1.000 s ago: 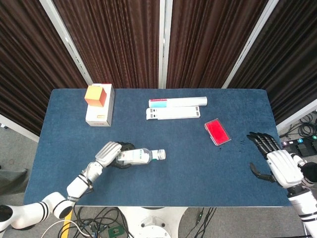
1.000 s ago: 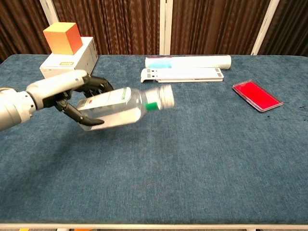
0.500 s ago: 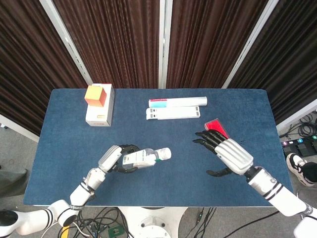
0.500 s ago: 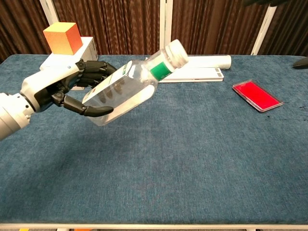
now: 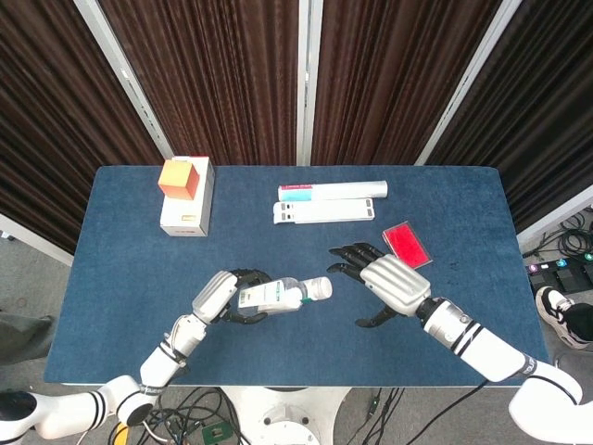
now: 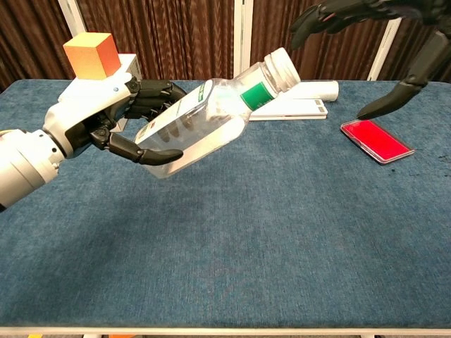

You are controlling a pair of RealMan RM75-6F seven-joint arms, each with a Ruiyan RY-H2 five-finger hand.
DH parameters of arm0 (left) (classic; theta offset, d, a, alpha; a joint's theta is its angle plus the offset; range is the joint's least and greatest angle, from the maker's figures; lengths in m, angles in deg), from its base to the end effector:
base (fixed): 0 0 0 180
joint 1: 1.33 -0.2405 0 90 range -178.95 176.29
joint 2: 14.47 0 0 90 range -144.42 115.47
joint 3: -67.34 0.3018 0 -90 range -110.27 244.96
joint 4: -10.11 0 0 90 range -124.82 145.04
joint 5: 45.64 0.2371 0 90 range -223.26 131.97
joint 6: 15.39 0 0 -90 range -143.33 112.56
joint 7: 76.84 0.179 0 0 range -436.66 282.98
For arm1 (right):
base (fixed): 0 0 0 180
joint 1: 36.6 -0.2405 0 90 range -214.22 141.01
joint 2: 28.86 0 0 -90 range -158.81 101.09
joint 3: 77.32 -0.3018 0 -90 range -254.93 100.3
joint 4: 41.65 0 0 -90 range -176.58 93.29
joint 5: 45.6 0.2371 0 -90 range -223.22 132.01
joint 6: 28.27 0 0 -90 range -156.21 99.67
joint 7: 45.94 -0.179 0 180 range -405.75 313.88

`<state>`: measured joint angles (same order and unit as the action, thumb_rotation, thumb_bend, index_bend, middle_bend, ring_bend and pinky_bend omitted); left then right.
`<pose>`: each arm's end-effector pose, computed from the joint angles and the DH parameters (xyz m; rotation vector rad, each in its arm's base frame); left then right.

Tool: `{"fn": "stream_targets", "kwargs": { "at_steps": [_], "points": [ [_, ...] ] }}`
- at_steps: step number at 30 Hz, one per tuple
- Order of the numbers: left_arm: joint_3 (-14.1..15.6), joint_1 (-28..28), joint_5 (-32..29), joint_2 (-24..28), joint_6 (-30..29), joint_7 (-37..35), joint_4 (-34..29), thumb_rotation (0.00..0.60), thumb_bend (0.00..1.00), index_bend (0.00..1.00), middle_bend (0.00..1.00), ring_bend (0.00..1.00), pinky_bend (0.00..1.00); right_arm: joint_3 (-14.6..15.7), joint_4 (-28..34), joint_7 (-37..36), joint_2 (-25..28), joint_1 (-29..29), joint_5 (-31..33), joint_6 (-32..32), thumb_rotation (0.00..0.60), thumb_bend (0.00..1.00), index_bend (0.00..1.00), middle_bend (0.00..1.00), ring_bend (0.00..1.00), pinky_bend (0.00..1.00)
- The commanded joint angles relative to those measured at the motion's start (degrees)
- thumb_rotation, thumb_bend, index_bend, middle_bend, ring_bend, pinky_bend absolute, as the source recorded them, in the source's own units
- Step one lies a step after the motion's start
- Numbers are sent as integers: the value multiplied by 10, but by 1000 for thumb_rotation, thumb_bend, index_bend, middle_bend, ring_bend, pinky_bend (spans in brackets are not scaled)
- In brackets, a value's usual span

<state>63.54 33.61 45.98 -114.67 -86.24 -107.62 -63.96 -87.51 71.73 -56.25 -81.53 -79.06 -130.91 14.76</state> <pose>-0.1581 0.3393 -0.0961 -1.7275 -1.4717 -1.6624 -0.1159 -0.3504 0.0902 2.1938 -1.0647 1.0426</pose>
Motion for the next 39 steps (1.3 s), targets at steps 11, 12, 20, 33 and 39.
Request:
{"fn": "stream_targets", "kwargs": {
  "at_steps": [11, 12, 20, 33, 39],
  "points": [
    [-3, 2, -4, 5, -1, 3, -6, 600, 367, 532, 513, 421, 418, 7, 20, 29, -5, -9, 19, 0, 578, 28, 190, 20, 0, 0],
    [-2, 2, -4, 4, -2, 2, -5, 600, 367, 532, 513, 422, 418, 8, 22, 30, -3, -8, 19, 1, 579, 29, 190, 20, 0, 0],
    [-1, 3, -6, 3, 1, -1, 0, 600, 367, 532, 511, 421, 418, 11, 30, 33, 4, -7, 16, 9, 580, 31, 190, 20, 0, 0],
    [-3, 7, -9, 3, 6, -3, 2, 600, 367, 531, 511, 421, 418, 17, 33, 23, 8, -8, 2, 15, 579, 34, 191, 20, 0, 0],
    [-1, 7, -10, 3, 7, -4, 3, 600, 367, 530, 510, 421, 419, 18, 34, 20, 8, -7, -5, 22, 579, 37, 191, 20, 0, 0]
  ]
}}
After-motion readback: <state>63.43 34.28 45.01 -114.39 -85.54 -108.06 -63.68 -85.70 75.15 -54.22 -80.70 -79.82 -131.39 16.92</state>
